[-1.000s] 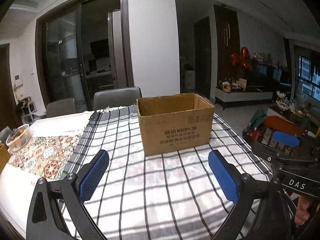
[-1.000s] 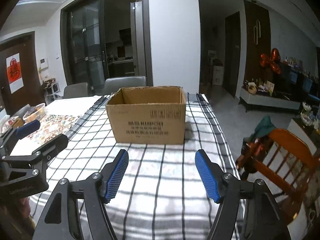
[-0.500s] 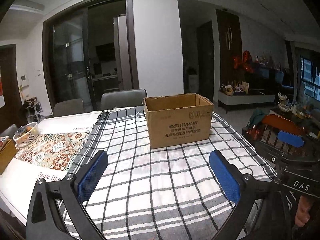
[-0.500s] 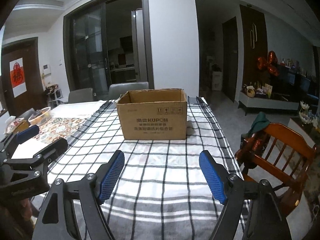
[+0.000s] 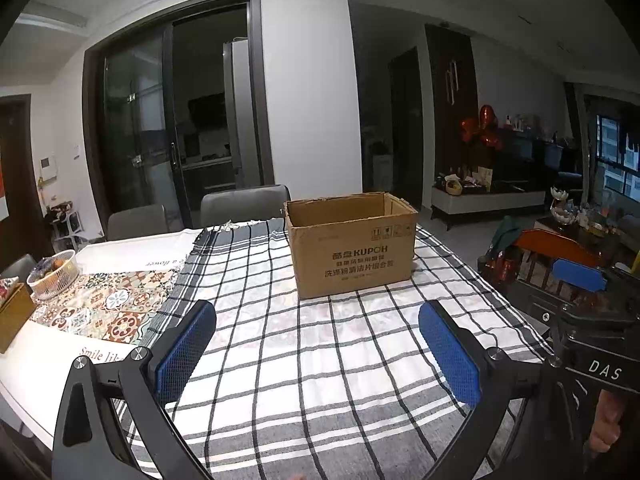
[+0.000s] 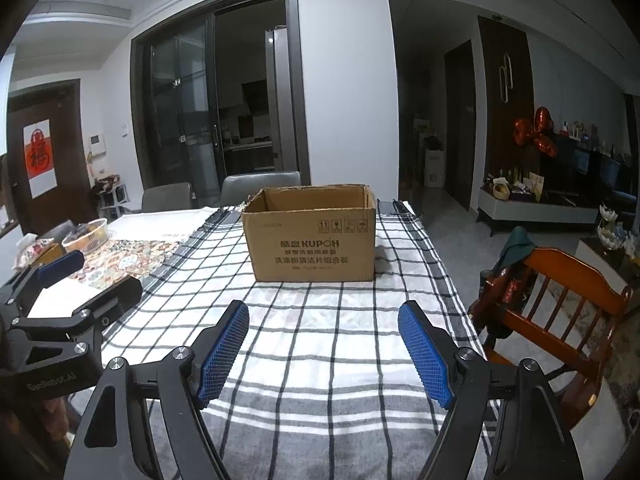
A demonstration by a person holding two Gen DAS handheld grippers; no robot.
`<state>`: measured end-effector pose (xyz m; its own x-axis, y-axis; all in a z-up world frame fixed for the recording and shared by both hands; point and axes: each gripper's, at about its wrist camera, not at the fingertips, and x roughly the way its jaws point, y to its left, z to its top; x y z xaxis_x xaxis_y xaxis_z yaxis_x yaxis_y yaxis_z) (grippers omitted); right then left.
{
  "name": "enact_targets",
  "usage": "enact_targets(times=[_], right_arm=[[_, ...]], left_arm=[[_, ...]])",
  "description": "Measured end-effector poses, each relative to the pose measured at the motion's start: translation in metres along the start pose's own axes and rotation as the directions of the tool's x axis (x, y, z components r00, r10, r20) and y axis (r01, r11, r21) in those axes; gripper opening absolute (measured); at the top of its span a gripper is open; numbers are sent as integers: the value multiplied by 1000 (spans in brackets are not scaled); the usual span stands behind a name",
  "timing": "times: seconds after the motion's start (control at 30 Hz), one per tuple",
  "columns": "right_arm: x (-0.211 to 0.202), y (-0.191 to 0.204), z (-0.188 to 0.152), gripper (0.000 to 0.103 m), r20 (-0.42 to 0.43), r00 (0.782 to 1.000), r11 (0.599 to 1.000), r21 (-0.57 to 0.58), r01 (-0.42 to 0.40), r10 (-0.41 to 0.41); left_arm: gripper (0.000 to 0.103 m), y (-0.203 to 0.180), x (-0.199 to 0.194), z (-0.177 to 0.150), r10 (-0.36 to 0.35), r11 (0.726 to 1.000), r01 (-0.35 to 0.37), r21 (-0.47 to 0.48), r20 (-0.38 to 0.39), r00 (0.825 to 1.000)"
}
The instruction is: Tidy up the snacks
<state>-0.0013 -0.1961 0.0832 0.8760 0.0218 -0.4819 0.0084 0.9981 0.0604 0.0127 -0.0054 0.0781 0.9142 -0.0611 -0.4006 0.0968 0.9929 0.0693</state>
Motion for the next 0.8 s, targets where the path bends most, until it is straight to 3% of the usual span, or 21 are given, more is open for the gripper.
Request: enact_targets(times=[0.8], right_arm=[[0,-1,-3,78,-16,1000,1000,17,-12,12]], left_arm=[[103,-5,2,0,-14,1000,14,12,-25,1000]])
